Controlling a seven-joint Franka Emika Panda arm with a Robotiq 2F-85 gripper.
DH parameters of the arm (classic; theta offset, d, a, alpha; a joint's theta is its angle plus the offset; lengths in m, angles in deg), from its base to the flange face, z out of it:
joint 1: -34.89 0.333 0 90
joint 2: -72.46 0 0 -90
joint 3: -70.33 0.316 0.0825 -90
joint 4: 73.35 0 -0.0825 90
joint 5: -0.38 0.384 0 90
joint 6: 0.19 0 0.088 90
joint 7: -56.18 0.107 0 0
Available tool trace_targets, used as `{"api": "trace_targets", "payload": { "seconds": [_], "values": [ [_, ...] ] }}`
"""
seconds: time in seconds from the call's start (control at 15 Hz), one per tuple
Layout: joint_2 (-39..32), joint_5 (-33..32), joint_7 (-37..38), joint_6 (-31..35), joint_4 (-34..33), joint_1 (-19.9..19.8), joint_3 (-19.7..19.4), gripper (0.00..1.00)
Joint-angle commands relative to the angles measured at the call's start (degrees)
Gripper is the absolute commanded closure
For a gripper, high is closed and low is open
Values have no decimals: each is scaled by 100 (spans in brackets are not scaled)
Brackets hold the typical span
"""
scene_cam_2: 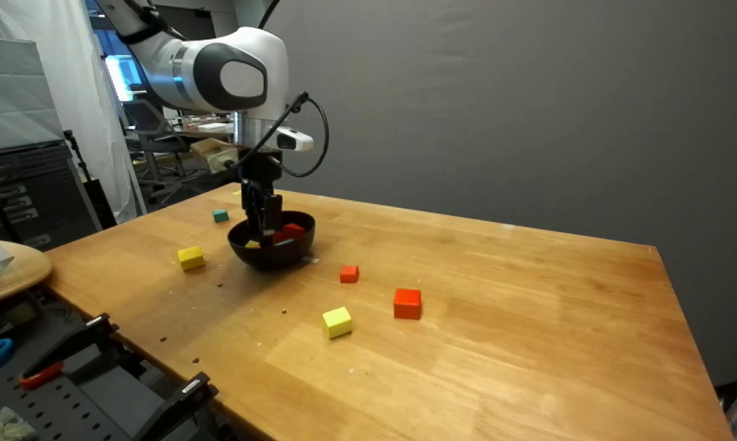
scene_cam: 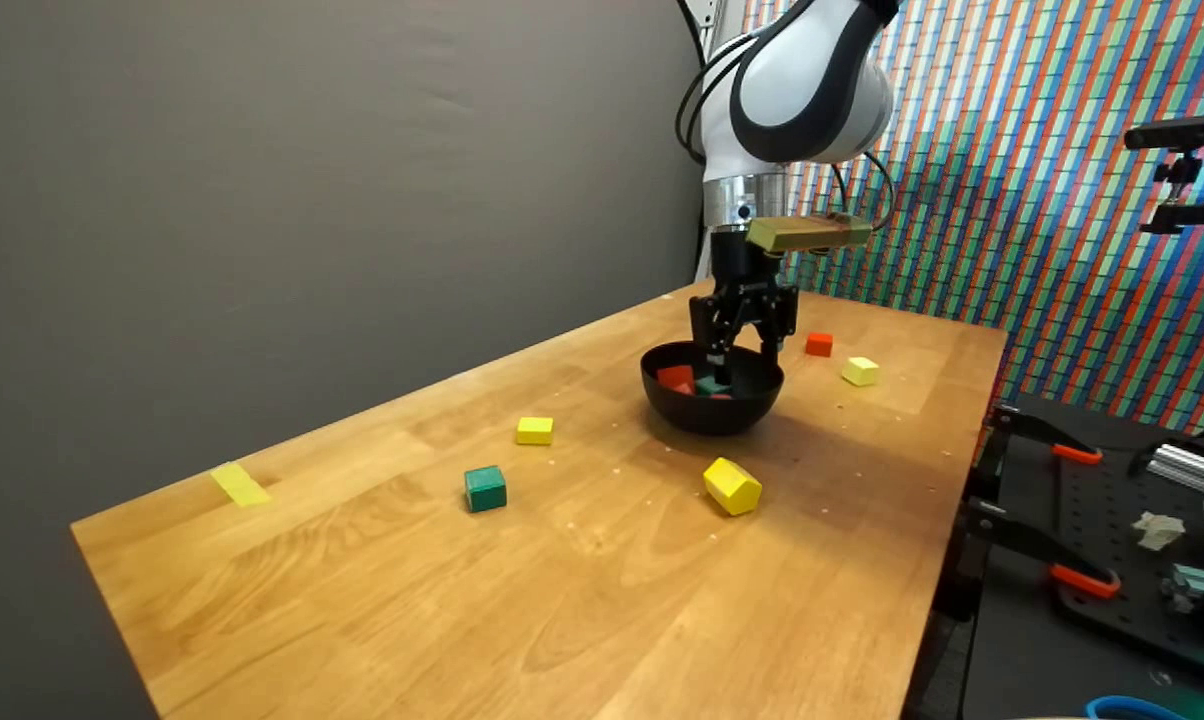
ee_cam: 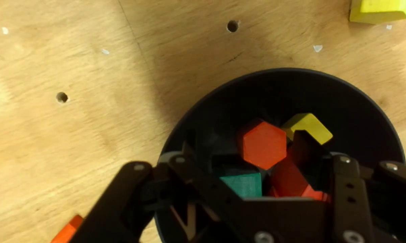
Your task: Remove the objects from the bowl and place them on the table one by one
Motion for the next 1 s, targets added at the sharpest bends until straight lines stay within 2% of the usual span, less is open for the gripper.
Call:
{"api": "trace_targets", "payload": {
  "seconds": [0.0,0.4,0.93],
  "values": [
    [-149,77,-244,-104,-215,-126,120,17],
    [-361,19,-319,-172,-533,-110,115,25],
    [-688,-1,-390,-390,-777,-74,147,26]
  ]
}}
